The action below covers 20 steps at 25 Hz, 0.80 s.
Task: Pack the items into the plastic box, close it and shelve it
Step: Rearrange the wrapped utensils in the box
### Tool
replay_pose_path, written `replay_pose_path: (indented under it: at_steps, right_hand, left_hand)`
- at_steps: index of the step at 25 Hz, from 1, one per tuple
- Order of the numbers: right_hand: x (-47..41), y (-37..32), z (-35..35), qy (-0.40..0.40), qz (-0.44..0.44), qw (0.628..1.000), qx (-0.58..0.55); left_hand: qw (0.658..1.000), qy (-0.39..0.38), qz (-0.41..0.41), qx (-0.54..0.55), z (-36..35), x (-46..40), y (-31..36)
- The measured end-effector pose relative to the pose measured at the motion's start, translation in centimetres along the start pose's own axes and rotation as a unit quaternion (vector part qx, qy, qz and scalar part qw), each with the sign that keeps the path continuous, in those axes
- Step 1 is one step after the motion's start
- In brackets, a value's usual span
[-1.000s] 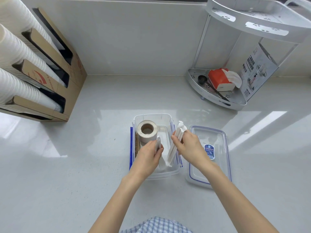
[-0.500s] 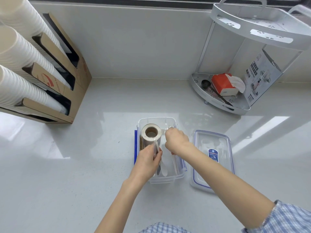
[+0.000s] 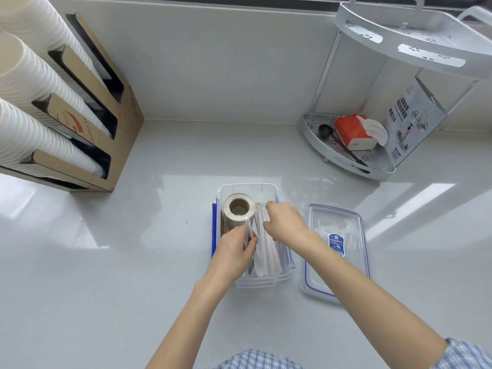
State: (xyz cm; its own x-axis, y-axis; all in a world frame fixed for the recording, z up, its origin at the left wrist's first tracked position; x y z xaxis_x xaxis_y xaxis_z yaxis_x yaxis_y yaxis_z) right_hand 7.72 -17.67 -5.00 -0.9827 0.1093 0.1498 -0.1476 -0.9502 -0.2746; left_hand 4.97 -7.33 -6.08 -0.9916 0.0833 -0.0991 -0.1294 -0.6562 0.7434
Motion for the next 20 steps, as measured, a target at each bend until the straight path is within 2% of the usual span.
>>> replay_pose_path:
  at_steps: [3, 6, 12, 16, 20]
  right_hand:
    - [1.5, 1.3, 0.1, 0.000, -0.030, 0.979, -0.201]
    - [3.4, 0.8, 0.0, -0.022, -0.012, 0.956, -0.293]
    - [2.4, 1.0, 0.1, 0.025, -0.035, 0.939, -0.341]
    - [2.0, 0.6, -0.9, 0.001, -0.035, 0.928, -0.370]
    - [2.1, 0.4, -0.9, 0.013, -0.032, 0.920, -0.391]
  left_hand:
    - [0.999, -0.027, 0.002, -0.030, -0.3, -0.5, 0.4]
    - [0.996, -0.058, -0.005, -0.063, -1.1, -1.0, 1.3]
    - [0.989, -0.109, 0.017, -0.102, -1.9, -1.4, 1.4]
    - [0.988, -0.131, 0.046, -0.073, -1.7, -1.4, 1.1]
    - [0.980, -0.171, 0.049, -0.088, -2.2, -1.3, 0.4]
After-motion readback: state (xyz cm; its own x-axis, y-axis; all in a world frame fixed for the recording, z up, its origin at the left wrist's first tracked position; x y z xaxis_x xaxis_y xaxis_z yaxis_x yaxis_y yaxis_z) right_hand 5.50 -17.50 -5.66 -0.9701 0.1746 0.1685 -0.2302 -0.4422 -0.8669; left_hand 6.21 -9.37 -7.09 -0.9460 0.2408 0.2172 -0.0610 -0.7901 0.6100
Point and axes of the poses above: each hand's wrist, its own x-axis away from the middle knuckle, its own z-axis out of the back of the hand, y = z × x, the point moved 9 cm from there along -x, towards the middle knuckle, and after that the axes turned 14 degrees about y, right-handed, at the moved point
